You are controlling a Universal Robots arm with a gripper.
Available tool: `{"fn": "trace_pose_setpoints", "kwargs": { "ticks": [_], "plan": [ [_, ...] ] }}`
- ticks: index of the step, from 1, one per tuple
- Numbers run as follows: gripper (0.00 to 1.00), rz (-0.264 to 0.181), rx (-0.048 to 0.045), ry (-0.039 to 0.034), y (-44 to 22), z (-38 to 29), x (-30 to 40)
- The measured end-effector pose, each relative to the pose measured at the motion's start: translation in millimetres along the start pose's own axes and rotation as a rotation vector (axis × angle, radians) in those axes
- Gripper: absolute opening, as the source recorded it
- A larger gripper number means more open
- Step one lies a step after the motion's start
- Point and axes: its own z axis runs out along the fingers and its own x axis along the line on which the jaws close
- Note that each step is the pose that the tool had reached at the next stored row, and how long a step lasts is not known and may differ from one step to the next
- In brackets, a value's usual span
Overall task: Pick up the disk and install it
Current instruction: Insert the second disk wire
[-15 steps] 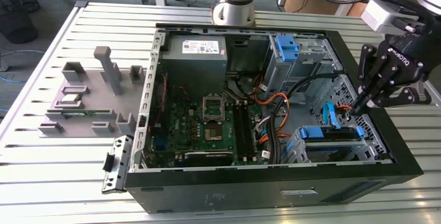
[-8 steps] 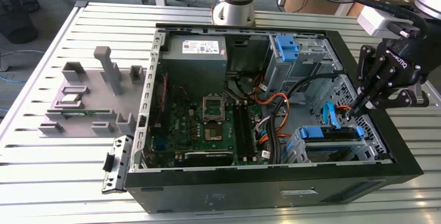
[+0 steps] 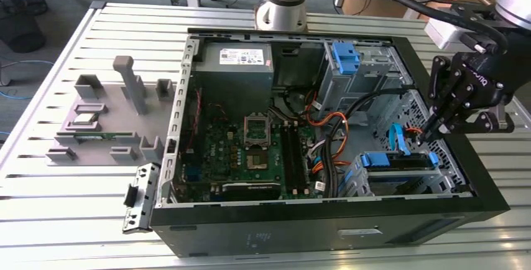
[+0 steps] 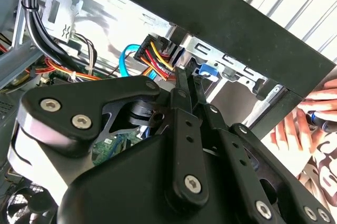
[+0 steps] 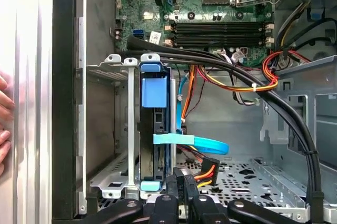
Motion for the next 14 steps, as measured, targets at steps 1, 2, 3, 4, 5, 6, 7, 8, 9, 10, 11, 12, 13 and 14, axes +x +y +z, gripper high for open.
{"fn": "trace_pose_setpoints", "kwargs": {
  "ticks": [1,2,3,4,5,6,7,8,9,10,11,12,13,14],
  "plan": [
    [0.17,0.000,0.0037,-0.0031,0.8,0.1,0.9],
    [0.17,0.000,0.0074,-0.0064,1.5,0.1,1.8],
    [0.17,0.001,0.0114,-0.0098,2.3,0.2,2.7],
    [0.17,0.001,0.0149,-0.0129,3.1,0.2,3.6],
    [0.17,0.001,0.0183,-0.0161,3.9,0.2,4.5],
    [0.17,0.001,0.0217,-0.0195,4.7,0.3,5.4],
    [0.17,0.001,0.0252,-0.0232,5.5,0.4,6.3],
    [0.17,0.001,0.0274,-0.0264,6.0,0.4,7.3],
    [0.17,0.001,0.0275,-0.0269,6.0,0.4,7.6],
    [0.17,0.001,0.0276,-0.0270,6.0,0.5,7.6],
    [0.17,0.001,0.0276,-0.0271,6.0,0.5,7.6],
    [0.17,0.001,0.0276,-0.0270,6.0,0.5,7.6],
    [0.17,0.001,0.0276,-0.0274,6.0,0.4,7.7],
    [0.17,0.001,0.0276,-0.0289,6.0,0.5,8.1]
  ]
}}
